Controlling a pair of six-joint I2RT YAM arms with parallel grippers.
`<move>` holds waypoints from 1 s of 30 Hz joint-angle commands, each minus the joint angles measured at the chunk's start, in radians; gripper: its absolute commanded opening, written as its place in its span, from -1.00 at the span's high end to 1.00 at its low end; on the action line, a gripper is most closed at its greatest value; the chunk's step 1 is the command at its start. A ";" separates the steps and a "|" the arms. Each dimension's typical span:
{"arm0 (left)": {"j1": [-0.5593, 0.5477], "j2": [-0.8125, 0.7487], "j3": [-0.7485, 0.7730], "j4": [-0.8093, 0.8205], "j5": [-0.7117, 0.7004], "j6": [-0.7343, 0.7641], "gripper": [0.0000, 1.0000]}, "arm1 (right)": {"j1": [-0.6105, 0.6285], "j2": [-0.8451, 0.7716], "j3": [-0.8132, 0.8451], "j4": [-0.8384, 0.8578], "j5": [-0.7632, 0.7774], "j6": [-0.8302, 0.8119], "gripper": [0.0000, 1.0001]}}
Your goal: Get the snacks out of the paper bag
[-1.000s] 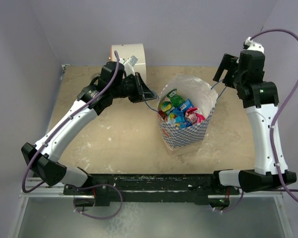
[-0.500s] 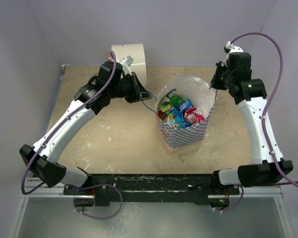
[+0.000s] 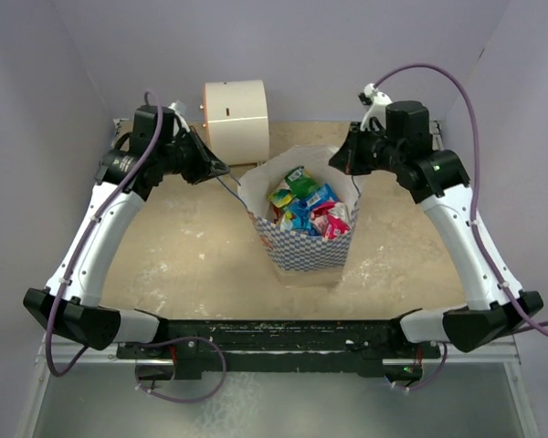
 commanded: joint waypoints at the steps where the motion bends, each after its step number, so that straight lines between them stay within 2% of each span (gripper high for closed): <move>1: 0.100 -0.084 0.109 0.000 -0.048 0.056 1.00 | 0.096 0.060 0.091 0.109 -0.135 0.047 1.00; 5: 0.246 -0.096 0.171 -0.059 -0.034 0.107 1.00 | 0.230 0.149 0.163 0.125 -0.163 0.064 1.00; 9: 0.420 -0.056 0.265 -0.128 0.082 0.145 1.00 | 0.354 0.234 0.238 0.134 -0.162 0.071 0.99; 11: 0.473 -0.036 0.300 -0.146 0.119 0.167 1.00 | 0.405 0.261 0.261 0.145 -0.172 0.071 0.98; 15: 0.490 -0.027 0.326 -0.080 0.204 0.216 1.00 | 0.442 0.292 0.258 0.150 -0.208 0.091 0.94; 22: 0.489 -0.040 0.131 0.233 0.531 0.123 1.00 | 0.443 0.283 0.150 0.132 -0.234 0.094 0.89; 26: 0.481 -0.046 0.074 0.330 0.601 0.067 1.00 | 0.442 0.303 0.145 0.060 -0.248 0.027 0.87; 30: 0.466 -0.079 -0.004 0.472 0.648 -0.027 1.00 | 0.442 0.250 0.087 0.036 -0.203 0.023 0.79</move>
